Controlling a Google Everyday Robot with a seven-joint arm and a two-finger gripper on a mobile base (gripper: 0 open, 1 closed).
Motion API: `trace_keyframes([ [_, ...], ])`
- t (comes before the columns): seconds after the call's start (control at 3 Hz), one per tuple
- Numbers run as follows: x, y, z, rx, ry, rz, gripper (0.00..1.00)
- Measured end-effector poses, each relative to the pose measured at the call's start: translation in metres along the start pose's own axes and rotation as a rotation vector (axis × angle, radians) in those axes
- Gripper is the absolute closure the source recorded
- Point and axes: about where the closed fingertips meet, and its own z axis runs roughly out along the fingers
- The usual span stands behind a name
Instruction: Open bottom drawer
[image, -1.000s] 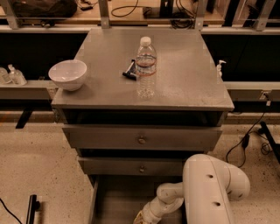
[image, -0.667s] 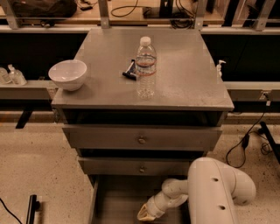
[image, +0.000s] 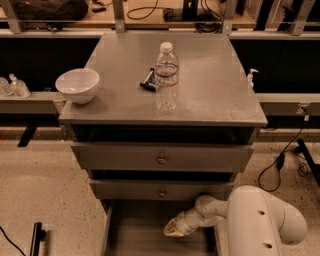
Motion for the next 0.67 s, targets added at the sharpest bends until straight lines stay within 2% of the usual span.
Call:
trace_keyframes([
  [0.33,-0.011,-0.011,-0.024,0.081,0.010,-0.041,1.00],
  [0.67,-0.023,0.021,-0.038,0.105,0.020,-0.059,1.00],
])
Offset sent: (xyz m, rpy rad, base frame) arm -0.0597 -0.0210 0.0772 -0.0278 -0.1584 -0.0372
